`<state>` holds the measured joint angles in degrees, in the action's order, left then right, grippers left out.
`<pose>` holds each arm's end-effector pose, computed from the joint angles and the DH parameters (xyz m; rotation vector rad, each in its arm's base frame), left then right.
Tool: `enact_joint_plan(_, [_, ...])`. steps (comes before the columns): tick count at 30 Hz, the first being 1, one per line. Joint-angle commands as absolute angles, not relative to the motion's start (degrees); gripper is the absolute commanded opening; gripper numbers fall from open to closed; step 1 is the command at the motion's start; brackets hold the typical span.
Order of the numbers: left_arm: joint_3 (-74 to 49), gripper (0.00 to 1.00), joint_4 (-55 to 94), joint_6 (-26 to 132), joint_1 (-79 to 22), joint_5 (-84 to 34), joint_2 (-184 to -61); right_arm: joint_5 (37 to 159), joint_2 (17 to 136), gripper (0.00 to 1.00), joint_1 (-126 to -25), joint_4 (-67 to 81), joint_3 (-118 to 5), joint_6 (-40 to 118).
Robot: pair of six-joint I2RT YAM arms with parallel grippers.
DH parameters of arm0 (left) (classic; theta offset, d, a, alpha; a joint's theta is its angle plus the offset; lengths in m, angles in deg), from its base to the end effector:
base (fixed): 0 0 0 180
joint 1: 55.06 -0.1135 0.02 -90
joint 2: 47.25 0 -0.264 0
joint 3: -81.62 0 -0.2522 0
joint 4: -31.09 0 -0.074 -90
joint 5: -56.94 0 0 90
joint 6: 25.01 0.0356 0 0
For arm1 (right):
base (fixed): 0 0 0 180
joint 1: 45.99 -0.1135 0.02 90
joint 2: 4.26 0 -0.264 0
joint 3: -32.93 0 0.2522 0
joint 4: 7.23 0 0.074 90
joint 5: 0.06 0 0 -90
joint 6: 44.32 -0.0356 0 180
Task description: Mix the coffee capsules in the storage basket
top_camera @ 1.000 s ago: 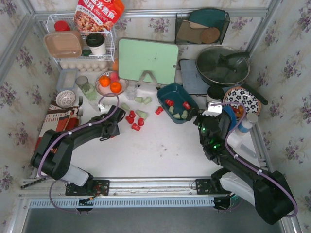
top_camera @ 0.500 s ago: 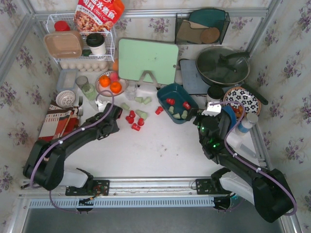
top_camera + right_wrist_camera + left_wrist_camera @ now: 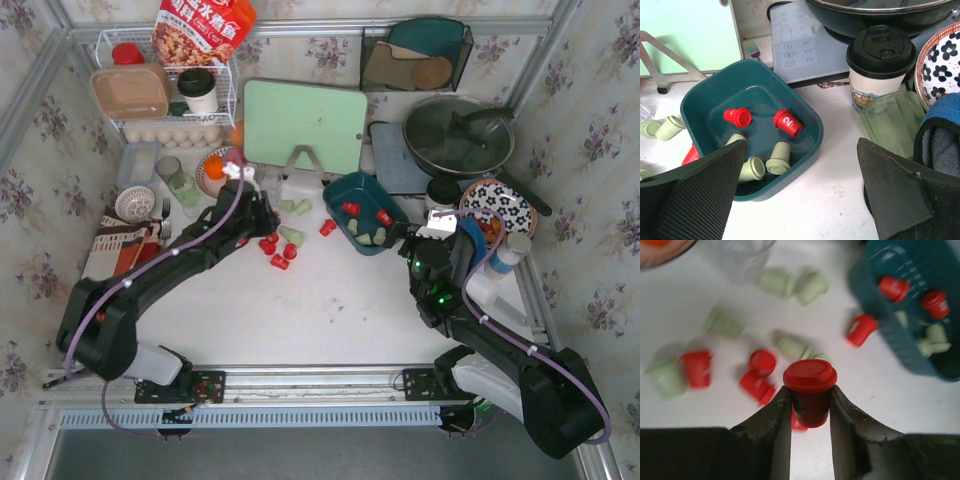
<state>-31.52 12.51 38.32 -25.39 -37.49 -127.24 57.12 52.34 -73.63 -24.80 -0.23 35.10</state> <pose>0.2732 -0.1525 0.2586 0.0100 2.1633 -0.4956 0.1945 0.0801 0.2229 0.1834 1.6467 0.0275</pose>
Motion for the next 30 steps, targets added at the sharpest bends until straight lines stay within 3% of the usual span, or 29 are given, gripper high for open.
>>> enact_joint_plan(1, [-25.21,0.25,22.81,40.56,-24.08,-31.18,-134.96,55.70,52.29,1.00,-73.59,-25.82,-0.44,34.11])
enact_joint_plan(17, [3.54,0.24,27.01,40.07,-18.85,-22.74,-165.25,54.18,53.87,1.00,-73.56,-26.29,-0.71,34.60])
enact_joint_plan(30, [10.76,0.28,21.23,45.32,-15.84,-25.83,-172.63,54.13,54.61,1.00,-73.57,-26.08,-0.98,34.87])
